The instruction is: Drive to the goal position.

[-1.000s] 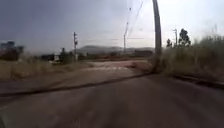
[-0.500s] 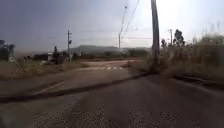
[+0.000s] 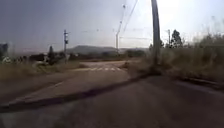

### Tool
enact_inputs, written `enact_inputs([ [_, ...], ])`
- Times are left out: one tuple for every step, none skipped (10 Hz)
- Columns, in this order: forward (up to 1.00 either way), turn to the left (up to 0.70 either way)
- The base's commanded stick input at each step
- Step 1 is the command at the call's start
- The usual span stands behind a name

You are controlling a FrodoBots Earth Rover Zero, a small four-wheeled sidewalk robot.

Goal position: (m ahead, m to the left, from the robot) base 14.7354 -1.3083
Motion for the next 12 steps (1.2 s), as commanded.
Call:
enact_inputs([
  [1.0,0.0],
  [1.0,0.0],
  [1.0,0.0],
  [1.0,0.0],
  [1.0,0.0],
  [1.0,0.0],
  [1.0,0.0],
  [1.0,0.0],
  [1.0,0.0],
  [1.0,0.0],
  [1.0,0.0],
  [0.99,0.0],
])
